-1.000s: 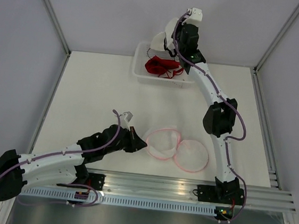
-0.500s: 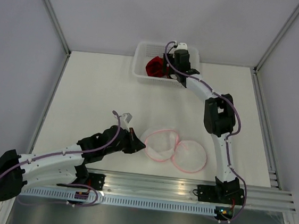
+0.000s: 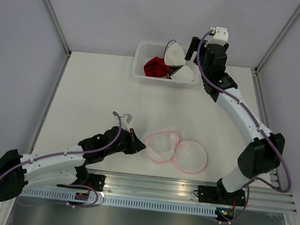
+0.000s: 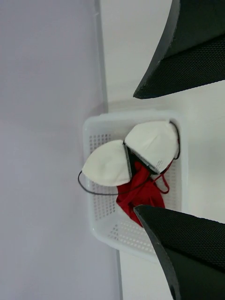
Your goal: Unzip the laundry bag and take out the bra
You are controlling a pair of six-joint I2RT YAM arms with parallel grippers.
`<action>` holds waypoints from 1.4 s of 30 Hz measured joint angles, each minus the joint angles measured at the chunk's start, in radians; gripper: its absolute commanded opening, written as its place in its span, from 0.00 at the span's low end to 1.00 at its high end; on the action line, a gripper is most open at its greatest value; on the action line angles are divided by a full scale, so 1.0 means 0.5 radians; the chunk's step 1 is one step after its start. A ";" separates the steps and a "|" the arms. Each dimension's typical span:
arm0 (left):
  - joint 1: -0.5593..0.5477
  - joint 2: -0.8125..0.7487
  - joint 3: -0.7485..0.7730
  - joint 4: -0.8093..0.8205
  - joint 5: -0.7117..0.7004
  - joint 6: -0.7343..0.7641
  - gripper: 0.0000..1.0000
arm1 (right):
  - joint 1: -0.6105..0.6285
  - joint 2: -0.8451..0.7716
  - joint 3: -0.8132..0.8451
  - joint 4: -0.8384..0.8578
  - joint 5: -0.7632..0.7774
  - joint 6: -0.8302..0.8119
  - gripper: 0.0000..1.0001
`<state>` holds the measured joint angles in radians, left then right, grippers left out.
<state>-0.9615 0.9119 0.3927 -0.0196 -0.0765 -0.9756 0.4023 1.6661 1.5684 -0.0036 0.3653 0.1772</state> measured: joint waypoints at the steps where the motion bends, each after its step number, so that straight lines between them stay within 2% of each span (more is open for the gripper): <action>1: 0.000 -0.001 -0.010 0.011 -0.003 -0.008 0.02 | 0.002 -0.079 -0.052 -0.029 0.063 0.022 0.98; 7: -0.003 -0.078 -0.153 0.069 -0.119 -0.150 0.02 | 0.125 -0.568 -0.613 -0.488 0.520 0.372 0.98; 13: -0.057 -0.228 -0.346 0.199 -0.394 -0.418 0.02 | 0.343 -0.921 -1.151 -1.082 0.643 0.891 0.98; 18: -0.117 -0.243 -0.372 0.404 -0.721 -0.583 0.02 | 0.565 -1.241 -1.339 -1.397 0.642 1.233 0.98; 22: -0.123 -0.112 -0.305 0.508 -0.883 -0.661 0.02 | 0.612 -1.433 -1.472 -1.471 0.560 1.403 0.98; 29: -0.141 0.024 -0.216 0.625 -1.093 -0.803 0.02 | 0.706 -1.499 -1.744 -1.480 0.307 1.590 0.98; 38: -0.150 -0.320 -0.288 0.535 -1.334 -0.883 0.02 | 0.759 -1.823 -2.007 -1.450 0.024 1.743 0.98; 42: -0.150 -0.388 -0.330 0.484 -1.350 -0.901 0.02 | 0.759 -1.894 -2.178 -1.305 -0.146 1.810 0.97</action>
<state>-1.0367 0.7181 0.2276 0.2226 -0.7517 -1.4261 0.7818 0.7193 0.4793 -0.6563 0.2924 1.0824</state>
